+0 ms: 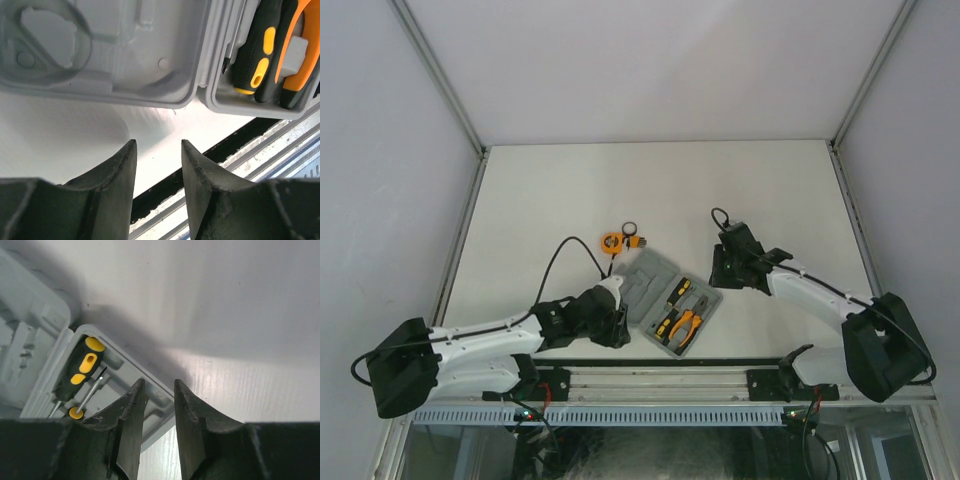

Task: Sort the tools into containers
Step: Adjust the screwdriver in the storage box, then adjust the storage box at the center of the board.

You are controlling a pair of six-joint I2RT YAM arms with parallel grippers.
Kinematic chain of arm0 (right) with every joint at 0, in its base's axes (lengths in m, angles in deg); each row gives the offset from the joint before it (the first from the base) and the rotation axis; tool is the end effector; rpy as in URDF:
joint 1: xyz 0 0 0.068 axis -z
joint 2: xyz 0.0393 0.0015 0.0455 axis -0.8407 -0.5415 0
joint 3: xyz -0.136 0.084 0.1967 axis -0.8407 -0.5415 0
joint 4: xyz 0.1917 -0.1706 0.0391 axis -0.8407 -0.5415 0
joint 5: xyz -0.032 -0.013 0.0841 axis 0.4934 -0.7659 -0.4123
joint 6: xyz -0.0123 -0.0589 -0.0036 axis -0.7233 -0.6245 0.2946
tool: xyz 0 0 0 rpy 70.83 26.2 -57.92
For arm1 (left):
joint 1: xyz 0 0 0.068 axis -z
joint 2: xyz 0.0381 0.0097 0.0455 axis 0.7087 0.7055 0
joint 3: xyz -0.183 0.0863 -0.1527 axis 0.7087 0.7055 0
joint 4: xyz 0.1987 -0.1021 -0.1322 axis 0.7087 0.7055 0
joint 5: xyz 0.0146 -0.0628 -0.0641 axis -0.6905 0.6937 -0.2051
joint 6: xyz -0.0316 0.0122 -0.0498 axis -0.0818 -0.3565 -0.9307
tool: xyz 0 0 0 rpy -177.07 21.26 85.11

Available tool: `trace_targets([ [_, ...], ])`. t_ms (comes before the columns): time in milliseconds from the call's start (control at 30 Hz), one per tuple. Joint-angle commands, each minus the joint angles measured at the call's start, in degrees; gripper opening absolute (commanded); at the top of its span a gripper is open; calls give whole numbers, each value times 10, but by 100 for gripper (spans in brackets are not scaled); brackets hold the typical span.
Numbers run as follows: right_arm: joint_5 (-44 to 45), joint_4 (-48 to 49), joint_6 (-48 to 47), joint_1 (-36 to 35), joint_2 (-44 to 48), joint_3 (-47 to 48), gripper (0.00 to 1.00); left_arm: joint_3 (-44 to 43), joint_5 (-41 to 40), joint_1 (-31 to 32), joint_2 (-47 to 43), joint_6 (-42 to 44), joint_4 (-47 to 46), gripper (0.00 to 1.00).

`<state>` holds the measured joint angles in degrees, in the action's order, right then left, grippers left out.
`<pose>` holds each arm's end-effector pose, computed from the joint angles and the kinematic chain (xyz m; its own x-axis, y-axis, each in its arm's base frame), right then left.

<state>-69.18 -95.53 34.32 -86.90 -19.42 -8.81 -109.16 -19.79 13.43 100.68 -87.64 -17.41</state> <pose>0.2166 0.1215 0.1638 -0.8796 0.1144 -0.4618 -0.0100 0.9660 0.2584 0.1093 -0.1763 0.1356 -0.8526 0.1831 -0.4894 0.3923 0.8430 -0.3680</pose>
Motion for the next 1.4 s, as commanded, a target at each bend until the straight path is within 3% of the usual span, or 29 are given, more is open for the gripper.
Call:
trace_targets([
  [0, -13, 29, -36, 5, -37, 35, 29, 29, 10, -3, -32, -48, -39, 44],
  [367, -48, 32, -28, 4, -57, 20, 26, -7, -9, -40, 51, -49, -43, 42],
  [600, -69, 21, -14, 1, -25, -4, 26, -58, 2, -69, 93, -5, -31, 42],
  [1367, -82, -29, 82, -21, 146, -135, 28, -276, 34, -84, 283, 99, 6, 38],
])
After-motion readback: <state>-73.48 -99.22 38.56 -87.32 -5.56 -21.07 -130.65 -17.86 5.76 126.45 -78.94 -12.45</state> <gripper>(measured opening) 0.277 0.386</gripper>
